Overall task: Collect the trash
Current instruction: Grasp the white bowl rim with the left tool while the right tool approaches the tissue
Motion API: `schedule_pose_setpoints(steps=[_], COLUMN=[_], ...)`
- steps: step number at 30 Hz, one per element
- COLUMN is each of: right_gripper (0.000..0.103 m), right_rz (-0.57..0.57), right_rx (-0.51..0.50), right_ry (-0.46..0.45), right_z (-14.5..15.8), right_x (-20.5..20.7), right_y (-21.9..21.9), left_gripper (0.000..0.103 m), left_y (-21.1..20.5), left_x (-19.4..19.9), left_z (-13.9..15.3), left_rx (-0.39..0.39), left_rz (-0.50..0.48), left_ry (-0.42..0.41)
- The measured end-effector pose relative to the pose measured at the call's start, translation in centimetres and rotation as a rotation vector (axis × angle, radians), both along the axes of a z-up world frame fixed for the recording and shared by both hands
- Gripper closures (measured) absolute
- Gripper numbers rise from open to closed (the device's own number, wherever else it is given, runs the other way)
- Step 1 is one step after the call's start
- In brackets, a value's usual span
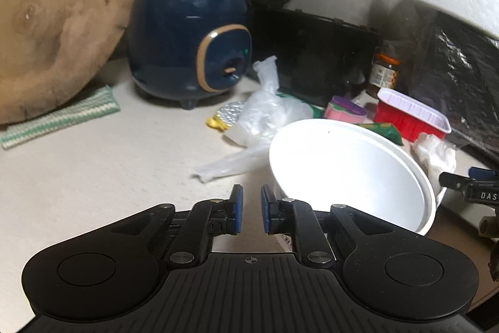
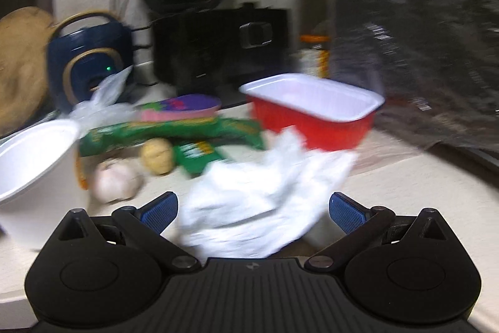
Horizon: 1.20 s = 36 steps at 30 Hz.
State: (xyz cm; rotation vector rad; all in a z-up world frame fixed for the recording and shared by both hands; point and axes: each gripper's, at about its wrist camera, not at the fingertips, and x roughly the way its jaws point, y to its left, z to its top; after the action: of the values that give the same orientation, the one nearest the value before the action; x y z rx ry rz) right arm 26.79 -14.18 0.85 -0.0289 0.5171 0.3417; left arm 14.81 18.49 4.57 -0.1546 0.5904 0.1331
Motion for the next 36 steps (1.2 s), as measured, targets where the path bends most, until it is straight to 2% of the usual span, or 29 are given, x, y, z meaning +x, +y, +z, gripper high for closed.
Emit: schedule_pose_setpoints(steps=[4,9,13,19,24,28,33,36], right_gripper=[0.000,0.000,0.000,0.000,0.000,0.000,0.000,0.000], right_rz=[-0.126,-0.207,-0.221,-0.201,-0.169,-0.183,-0.266,-0.144], right_rx=[-0.007,-0.017,-0.050,-0.103,-0.095,-0.026,0.019,0.132], right_ry=[-0.012,0.037,0.069,0.094,0.121,0.137,0.065,0.024], right_z=[0.3,-0.7,-1.8,-2.7,-2.4,-1.8,-0.5,0.6], right_x=[1.2,2.5,3.0,3.1,3.8,4.2,4.3,3.0], right_y=[-3.0,-6.1,-6.7,-6.7,-7.3,-8.5,-10.5,-11.0], left_gripper=[0.089,0.089,0.089,0.089,0.089,0.089,0.088,0.087], left_y=[-1.6,-3.5,-3.5,-1.2,-0.6,-1.2,-2.2,-2.7], left_x=[0.8,2.2,2.7,1.0,1.5,2.6,3.6,4.2], left_z=[-0.4,-0.8,-0.6,2.0,2.8,2.3,0.9,0.3], left_rx=[-0.017,0.010,-0.062,-0.181,-0.249,-0.227,-0.186,-0.178], left_rz=[-0.023,-0.070,-0.070,-0.028,-0.055,-0.081,-0.093,-0.107], left_ry=[0.005,-0.013,0.002,-0.079,-0.078,-0.048,0.007,0.026])
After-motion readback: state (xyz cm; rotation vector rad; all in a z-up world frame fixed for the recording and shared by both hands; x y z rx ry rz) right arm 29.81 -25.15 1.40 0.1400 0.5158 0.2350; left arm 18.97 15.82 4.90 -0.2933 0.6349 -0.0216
